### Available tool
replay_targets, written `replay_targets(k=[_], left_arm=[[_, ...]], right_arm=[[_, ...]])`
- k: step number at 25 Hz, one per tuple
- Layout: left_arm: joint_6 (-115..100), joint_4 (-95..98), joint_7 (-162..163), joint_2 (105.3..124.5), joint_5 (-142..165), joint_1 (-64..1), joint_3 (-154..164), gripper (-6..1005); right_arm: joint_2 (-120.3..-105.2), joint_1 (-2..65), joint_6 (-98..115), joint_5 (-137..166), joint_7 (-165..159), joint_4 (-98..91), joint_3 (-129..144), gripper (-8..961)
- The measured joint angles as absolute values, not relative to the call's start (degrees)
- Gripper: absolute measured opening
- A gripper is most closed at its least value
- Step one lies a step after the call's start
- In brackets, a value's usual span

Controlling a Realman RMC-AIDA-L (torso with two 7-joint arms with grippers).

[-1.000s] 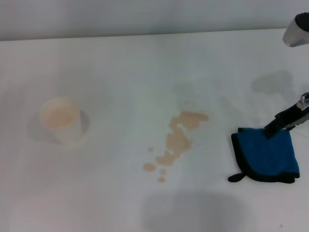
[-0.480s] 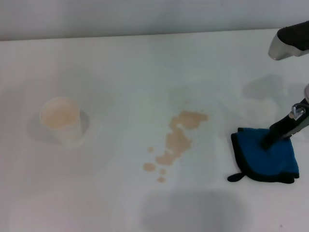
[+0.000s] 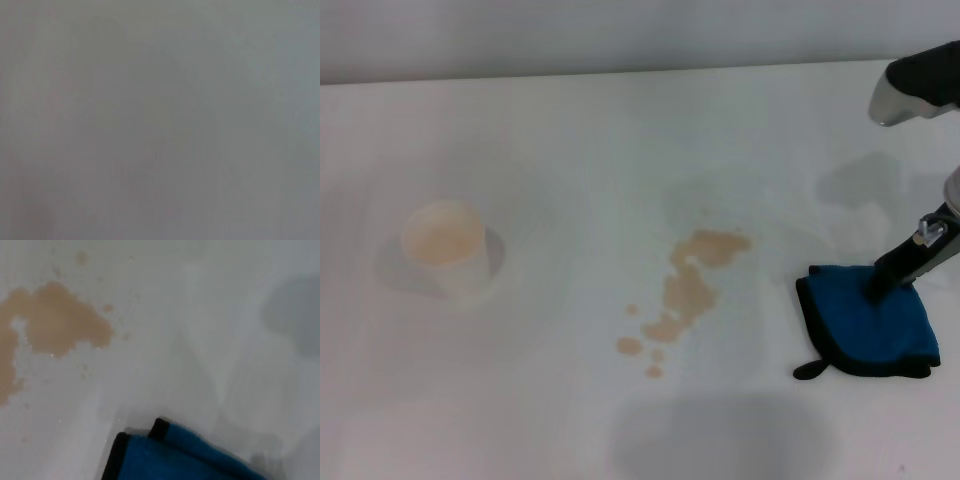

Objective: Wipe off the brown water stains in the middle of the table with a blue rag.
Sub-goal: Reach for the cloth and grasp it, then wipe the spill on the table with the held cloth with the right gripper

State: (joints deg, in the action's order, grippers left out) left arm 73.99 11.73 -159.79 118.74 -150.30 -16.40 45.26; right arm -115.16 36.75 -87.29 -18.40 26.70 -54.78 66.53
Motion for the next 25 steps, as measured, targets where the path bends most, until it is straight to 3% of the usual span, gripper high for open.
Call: replay_targets(k=[1, 7, 15, 20, 25], left_arm=[[74.0, 11.8, -159.79, 118.72, -150.29, -16.45, 45.26, 861], [73.96, 11.81, -159.78, 118.66, -150.29, -16.56, 45.26, 861], [74.02, 11.77, -159.78, 118.71, -150.3, -16.13, 45.26, 861], [74.1, 11.68, -159.78, 118.74, -150.57, -16.18, 45.18, 862], [74.1, 11.7, -159.78, 118.74, -150.6, -16.4, 45.17, 862]], right_arm=[[-115.11, 36.98, -87.26, -18.3, 26.5, -54.57, 67.53, 469], [-115.17, 37.96, -87.33, -17.3, 26.04, -53.46, 69.51, 446], [-115.37, 37.93, -87.67, -17.62, 25.98, -55.69, 69.67, 306], [-115.35, 37.94, -87.93, -17.67, 26.53, -57.33, 69.86, 145], [-115.33, 38.24, -87.46, -17.83, 26.99, -57.68, 71.11, 87]])
